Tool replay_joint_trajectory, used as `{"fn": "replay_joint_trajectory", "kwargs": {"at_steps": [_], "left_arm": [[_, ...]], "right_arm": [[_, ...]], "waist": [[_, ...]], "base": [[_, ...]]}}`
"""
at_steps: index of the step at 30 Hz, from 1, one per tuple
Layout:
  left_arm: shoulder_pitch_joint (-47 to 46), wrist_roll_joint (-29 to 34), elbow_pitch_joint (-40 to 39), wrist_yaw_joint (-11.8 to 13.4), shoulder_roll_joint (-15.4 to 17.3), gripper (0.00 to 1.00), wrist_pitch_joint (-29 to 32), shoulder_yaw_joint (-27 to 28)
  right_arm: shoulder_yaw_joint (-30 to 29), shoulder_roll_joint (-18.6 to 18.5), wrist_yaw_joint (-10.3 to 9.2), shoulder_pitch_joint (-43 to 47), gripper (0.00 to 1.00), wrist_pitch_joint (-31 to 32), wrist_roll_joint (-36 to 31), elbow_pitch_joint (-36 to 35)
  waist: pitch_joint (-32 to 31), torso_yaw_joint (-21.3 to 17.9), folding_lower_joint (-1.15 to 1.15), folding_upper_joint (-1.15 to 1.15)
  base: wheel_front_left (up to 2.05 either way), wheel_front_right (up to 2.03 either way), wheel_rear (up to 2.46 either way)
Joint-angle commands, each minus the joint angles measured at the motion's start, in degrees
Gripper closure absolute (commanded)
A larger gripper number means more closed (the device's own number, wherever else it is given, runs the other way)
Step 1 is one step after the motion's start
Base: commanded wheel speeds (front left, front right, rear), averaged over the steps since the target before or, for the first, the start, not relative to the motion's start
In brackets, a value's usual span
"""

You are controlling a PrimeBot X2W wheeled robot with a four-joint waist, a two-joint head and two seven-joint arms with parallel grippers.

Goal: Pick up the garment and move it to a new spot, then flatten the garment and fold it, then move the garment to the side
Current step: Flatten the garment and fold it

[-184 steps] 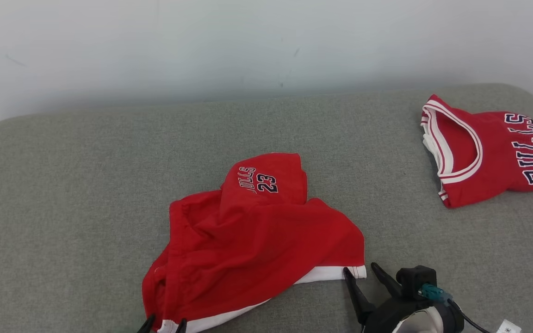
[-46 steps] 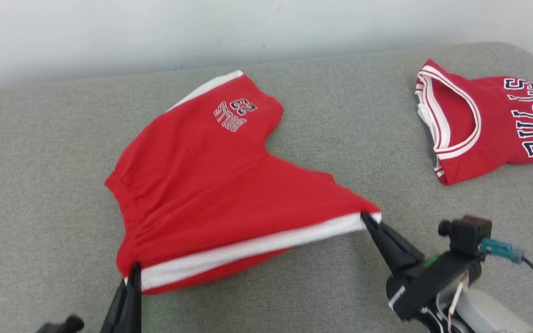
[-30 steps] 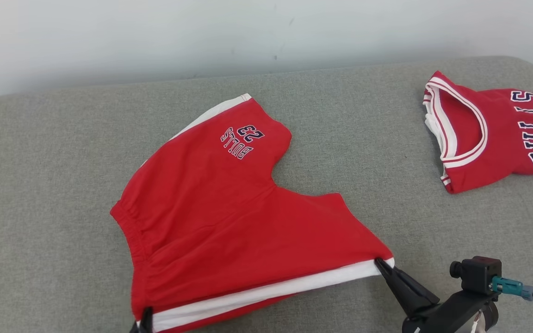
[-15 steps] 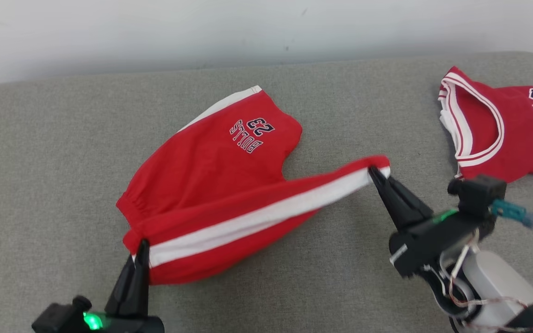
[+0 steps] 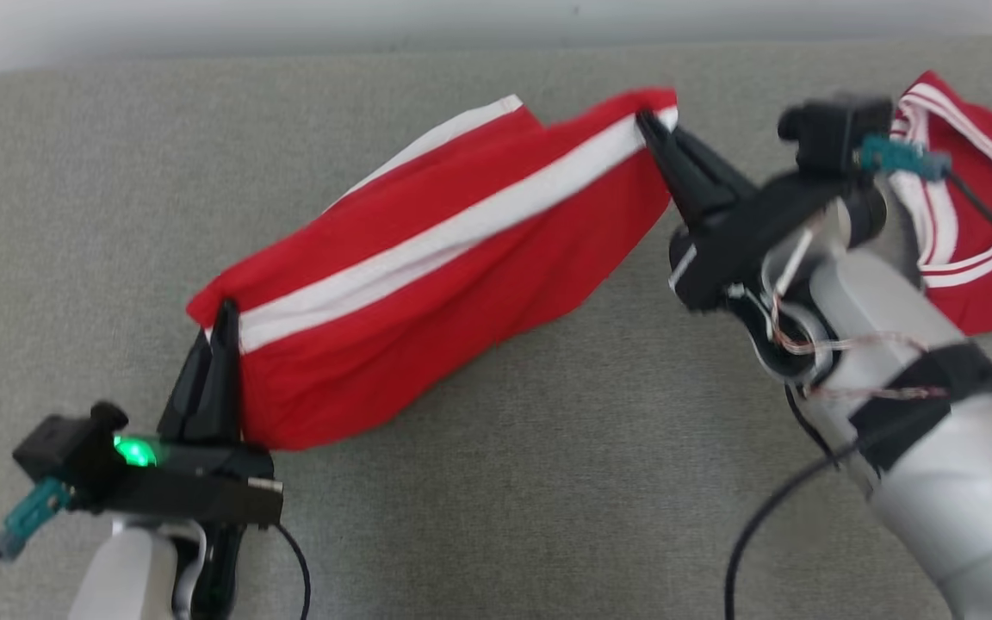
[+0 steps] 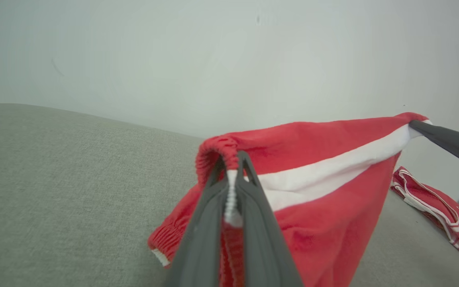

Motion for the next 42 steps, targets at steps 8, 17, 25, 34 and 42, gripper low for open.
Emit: {"fn": "replay_joint_trajectory", "kwargs": {"at_steps": [8,17,25,34,42], "left_arm": [[-7.4,-0.8,5.8,-0.3,0.0,1.00,-0.2,-1.1],[-14.6,-1.5,10.4,-0.4,-1.0,1.00,-0.2,-2.5],[-19.6,-1.5,13.0,-0.4,-1.8,1.00,-0.2,-2.7],[-20.3,-0.6,12.9,-0.4,-2.7,1.00,-0.2,-2.7],[-18.3,0.6,12.6,-0.4,-2.9,0.00,-0.2,-1.4]], "right_arm": [[4.0,3.4,-0.02,-11.2,1.00,-0.6,3.4,12.7],[8.0,6.8,-0.01,-20.8,1.00,-2.0,6.7,25.3],[10.9,9.2,-0.01,-26.4,1.00,-5.2,8.6,33.4],[14.1,10.6,-0.01,-28.6,1.00,-8.6,9.5,37.7],[16.4,10.4,-0.01,-27.7,0.00,-10.0,11.7,37.3]], "waist": [[5.5,3.3,-0.01,-0.01],[10.3,6.1,-0.01,-0.01],[13.6,7.9,-0.01,-0.01],[15.1,8.9,-0.01,-0.01],[13.6,8.3,-0.01,-0.01]], "base": [[0.00,0.00,0.00],[0.00,0.00,0.00],[0.00,0.00,0.00],[0.00,0.00,0.00],[0.00,0.00,0.00]]}}
